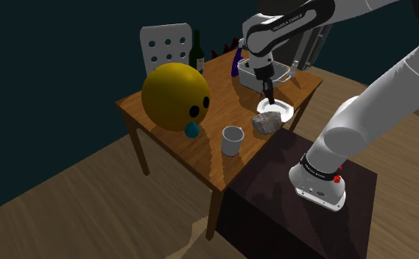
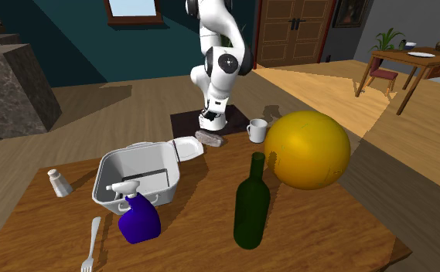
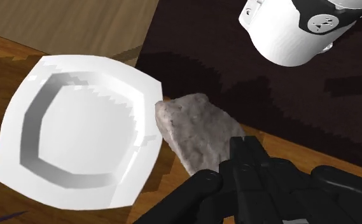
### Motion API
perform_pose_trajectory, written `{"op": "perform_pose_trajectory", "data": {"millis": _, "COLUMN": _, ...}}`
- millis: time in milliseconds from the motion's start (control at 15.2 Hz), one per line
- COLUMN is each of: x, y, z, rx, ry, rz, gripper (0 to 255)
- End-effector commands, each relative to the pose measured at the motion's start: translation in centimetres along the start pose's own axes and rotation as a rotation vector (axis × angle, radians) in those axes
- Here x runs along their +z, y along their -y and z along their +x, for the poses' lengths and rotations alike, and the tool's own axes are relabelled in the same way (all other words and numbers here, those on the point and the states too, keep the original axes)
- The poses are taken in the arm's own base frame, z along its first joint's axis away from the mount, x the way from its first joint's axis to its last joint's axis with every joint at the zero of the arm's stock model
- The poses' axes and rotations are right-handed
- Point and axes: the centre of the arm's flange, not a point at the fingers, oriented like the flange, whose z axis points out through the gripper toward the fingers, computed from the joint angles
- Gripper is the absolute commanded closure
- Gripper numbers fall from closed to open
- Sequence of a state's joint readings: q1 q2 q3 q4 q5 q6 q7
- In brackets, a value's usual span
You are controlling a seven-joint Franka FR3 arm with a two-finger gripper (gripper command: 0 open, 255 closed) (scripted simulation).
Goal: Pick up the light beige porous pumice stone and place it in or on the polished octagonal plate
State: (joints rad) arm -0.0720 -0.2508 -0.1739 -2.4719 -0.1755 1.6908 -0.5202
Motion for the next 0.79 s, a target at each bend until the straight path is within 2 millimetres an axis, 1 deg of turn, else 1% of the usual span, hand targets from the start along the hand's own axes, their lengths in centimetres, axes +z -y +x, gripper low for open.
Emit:
{"op": "perform_pose_trajectory", "data": {"millis": 0, "x": 0.2, "y": -2.1, "z": -1.7, "rx": -0.001, "ry": 0.001, "rz": 0.000, "gripper": 255}}
{"op": "perform_pose_trajectory", "data": {"millis": 66, "x": 0.1, "y": -0.9, "z": -0.8, "rx": 0.000, "ry": 0.000, "rz": 0.000, "gripper": 255}}
{"op": "perform_pose_trajectory", "data": {"millis": 132, "x": 0.1, "y": -0.9, "z": -0.8, "rx": 0.000, "ry": 0.000, "rz": 0.000, "gripper": 0}}
{"op": "perform_pose_trajectory", "data": {"millis": 330, "x": 4.1, "y": 0.4, "z": -0.2, "rx": -0.251, "ry": 0.050, "rz": -0.152, "gripper": 0}}
{"op": "perform_pose_trajectory", "data": {"millis": 462, "x": 6.8, "y": 0.9, "z": -0.1, "rx": -0.418, "ry": 0.084, "rz": -0.253, "gripper": 0}}
{"op": "perform_pose_trajectory", "data": {"millis": 528, "x": 7.9, "y": 1.1, "z": -0.1, "rx": -0.482, "ry": 0.097, "rz": -0.292, "gripper": 0}}
{"op": "perform_pose_trajectory", "data": {"millis": 726, "x": 9.4, "y": 0.6, "z": -0.1, "rx": -0.482, "ry": 0.097, "rz": -0.292, "gripper": 0}}
